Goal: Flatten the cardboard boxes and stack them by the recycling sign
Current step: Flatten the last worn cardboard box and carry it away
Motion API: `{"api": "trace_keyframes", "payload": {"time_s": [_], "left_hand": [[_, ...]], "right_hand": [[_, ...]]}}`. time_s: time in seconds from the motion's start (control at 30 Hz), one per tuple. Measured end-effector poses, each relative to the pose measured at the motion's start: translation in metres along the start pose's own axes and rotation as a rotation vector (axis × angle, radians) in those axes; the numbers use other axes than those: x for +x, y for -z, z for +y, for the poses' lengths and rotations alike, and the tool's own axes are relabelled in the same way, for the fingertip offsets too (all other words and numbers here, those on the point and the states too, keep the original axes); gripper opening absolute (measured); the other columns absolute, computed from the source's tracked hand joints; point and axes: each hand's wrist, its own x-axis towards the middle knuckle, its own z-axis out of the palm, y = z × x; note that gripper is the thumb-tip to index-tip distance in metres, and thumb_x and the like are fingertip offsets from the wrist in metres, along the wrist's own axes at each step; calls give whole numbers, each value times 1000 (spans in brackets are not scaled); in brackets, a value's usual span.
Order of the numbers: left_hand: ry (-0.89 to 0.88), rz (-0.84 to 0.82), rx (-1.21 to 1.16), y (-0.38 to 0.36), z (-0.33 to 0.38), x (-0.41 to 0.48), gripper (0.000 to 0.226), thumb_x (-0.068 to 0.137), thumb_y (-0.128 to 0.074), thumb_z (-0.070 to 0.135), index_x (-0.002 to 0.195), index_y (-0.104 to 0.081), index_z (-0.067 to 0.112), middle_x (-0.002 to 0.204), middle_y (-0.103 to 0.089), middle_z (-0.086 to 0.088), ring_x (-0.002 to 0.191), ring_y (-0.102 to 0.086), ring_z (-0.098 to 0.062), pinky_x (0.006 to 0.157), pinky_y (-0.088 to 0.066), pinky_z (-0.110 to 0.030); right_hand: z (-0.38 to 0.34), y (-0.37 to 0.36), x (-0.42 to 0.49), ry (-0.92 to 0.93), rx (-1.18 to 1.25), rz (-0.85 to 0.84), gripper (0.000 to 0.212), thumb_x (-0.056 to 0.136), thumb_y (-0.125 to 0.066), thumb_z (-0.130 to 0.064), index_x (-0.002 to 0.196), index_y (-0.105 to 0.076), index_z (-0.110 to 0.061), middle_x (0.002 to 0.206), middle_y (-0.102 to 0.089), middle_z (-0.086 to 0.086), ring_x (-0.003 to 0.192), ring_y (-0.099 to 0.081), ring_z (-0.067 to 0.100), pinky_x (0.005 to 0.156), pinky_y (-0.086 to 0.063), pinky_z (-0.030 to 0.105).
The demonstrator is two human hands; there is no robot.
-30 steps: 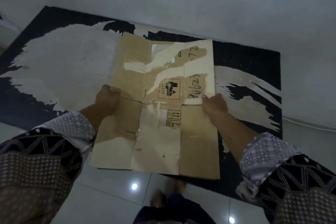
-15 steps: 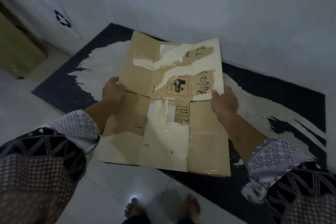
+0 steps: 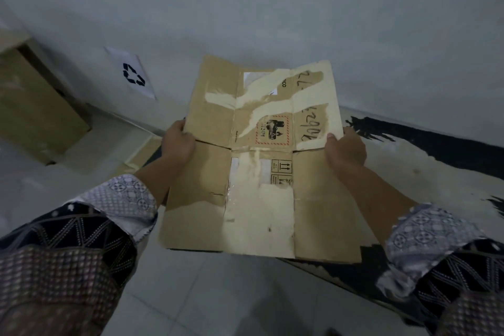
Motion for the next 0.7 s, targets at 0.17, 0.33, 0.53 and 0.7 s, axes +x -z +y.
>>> {"api": "trace_keyframes", "payload": {"time_s": [0.17,0.33,0.53,0.7], "left_hand": [[-63,20,-26,42,-21,52,43,99,-38,6,141,-48,10,133,-57,-16,116,-56,-33,82,-42,-31],[-77,-18,-24,66,-43,116,45,96,-40,7,139,-51,14,131,-59,-14,114,-58,-32,93,-49,-37],[-110,-86,-5,89,-64,200,44,98,-41,9,140,-49,15,135,-57,-12,120,-56,-32,103,-45,-40],[-146,-113,-18,117,-81,265,43,98,-40,8,138,-51,15,134,-58,-11,120,-55,-30,103,-43,-37]], "right_hand": [[-50,-35,-20,-27,12,35,37,98,-50,-25,132,-50,-11,127,-61,14,114,-58,36,85,-43,36],[-88,-78,-21,-45,45,71,38,97,-52,-25,133,-49,-11,130,-59,14,116,-57,35,87,-42,35],[-129,-142,-16,-107,79,101,37,98,-52,-26,131,-50,-12,130,-60,12,115,-58,33,85,-40,31],[-173,-190,-21,-135,78,111,33,98,-52,-28,127,-51,-10,125,-62,12,111,-59,33,81,-40,33]]}}
